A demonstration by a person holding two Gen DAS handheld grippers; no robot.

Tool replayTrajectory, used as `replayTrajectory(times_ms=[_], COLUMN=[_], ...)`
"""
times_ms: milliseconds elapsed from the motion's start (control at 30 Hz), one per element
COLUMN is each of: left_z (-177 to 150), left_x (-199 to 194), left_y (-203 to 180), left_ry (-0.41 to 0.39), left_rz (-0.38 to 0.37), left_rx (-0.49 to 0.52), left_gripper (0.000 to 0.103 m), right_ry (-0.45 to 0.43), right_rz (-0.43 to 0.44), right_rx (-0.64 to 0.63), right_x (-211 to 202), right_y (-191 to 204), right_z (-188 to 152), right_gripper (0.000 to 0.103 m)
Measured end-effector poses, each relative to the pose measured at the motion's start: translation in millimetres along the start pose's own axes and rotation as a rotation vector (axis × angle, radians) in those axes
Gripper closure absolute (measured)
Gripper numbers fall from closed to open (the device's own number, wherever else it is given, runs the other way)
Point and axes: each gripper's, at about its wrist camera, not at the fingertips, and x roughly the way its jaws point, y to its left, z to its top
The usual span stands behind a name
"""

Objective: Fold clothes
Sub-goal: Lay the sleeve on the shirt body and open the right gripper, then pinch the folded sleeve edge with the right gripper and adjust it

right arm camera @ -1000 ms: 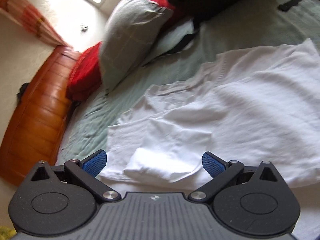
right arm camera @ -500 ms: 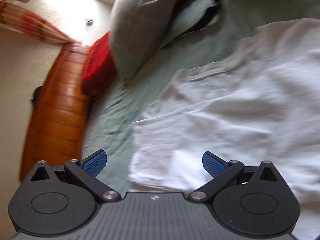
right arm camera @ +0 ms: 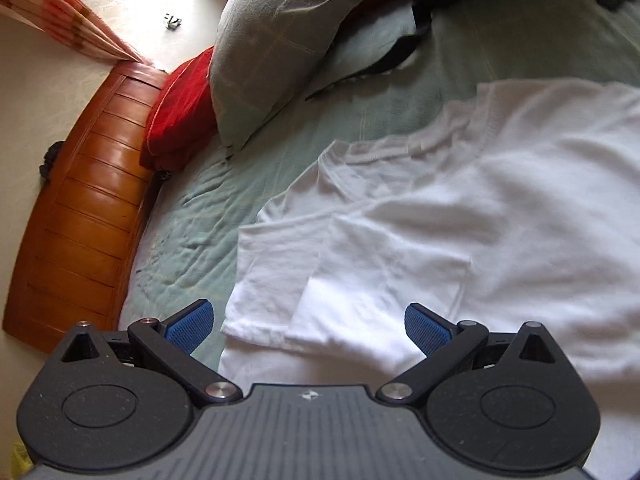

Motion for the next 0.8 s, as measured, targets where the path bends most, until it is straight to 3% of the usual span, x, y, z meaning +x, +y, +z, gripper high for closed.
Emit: replayTrajectory(times_ms=[167,233,433,600,800], left_z=[0.2,-0.2,-4.4,-3.8,-2.8], left_x=[2.1,1.9,-2.5,0.9,4.4], left_y=[0.0,-1.0,2.1,5.8,4.6], left_ry=[0.007,0.007,0.005,0.01,0.016], left_rz=[0.01,0.008,0.02,0.021,0.006], left_rx=[-0.004,-0.001,-0.02,-0.027,-0.017], left_gripper=[0.001,0.001,0.001,0.001,0.001], right_ry=[0.047,0.07,-0.072,-0.119,-0.212], right_rz=[0.089,0.08,0.047,0.017,0.078], right_rx=[-0.055,-0.052,-0.025,0.049,0.156], right_x=[-0.3,13.0,28.9,19.9,1.9], right_y=[14.8,16.6,6.8,-18.7,-49.8], right_z=[-32.4,-38.7,-32.1,-28.6,-16.6], right_gripper=[0.0,0.0,0.0,0.0,0.0])
